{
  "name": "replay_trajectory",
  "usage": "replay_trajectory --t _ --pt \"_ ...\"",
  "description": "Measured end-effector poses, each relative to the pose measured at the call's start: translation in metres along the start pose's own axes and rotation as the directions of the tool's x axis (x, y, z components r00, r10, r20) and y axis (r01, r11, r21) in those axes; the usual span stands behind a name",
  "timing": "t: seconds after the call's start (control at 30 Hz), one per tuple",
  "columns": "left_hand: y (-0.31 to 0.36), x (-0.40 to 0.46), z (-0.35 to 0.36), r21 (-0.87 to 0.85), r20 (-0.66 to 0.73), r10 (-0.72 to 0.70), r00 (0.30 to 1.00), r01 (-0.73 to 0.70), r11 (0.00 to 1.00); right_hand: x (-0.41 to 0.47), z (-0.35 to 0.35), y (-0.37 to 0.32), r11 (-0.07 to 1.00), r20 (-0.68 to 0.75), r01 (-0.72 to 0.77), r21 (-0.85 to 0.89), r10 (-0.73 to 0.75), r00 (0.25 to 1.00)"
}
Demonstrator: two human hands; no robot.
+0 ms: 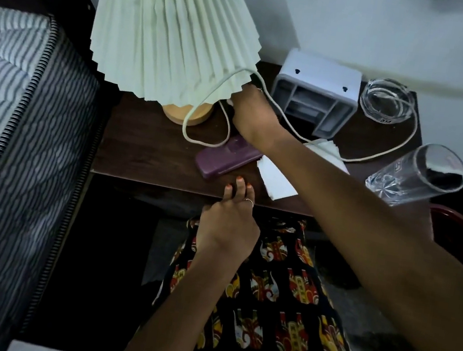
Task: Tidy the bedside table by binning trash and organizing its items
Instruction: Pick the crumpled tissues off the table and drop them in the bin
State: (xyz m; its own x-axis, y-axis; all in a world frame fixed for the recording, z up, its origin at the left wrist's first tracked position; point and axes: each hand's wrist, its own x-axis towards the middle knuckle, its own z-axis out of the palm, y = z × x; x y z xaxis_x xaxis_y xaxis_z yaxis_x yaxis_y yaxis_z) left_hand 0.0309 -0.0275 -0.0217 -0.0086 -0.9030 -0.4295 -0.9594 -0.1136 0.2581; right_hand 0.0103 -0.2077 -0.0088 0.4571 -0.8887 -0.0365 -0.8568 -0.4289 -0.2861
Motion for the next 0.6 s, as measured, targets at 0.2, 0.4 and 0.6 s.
replay_trajectory --t 0.2,0.4,0.6 --pt "0.01 -0.005 -0.009 -0.114 -0.03 -0.126 0.992 0.122 0.986 -0.073 -0.028 0.013 0.991 -0.139 0.057 0.124 -0.039 0.989" --pt "0.027 -0.012 -0.014 -0.126 -0.035 -0.129 0.991 0.124 0.984 -0.171 -0.092 0.055 0.969 -0.261 0.011 0.245 0.056 0.964" --pt "0.039 -0.016 -0.007 -0.14 -0.07 -0.196 0.978 0.185 0.973 -0.249 -0.15 0.137 0.886 -0.499 -0.213 0.412 0.415 0.761"
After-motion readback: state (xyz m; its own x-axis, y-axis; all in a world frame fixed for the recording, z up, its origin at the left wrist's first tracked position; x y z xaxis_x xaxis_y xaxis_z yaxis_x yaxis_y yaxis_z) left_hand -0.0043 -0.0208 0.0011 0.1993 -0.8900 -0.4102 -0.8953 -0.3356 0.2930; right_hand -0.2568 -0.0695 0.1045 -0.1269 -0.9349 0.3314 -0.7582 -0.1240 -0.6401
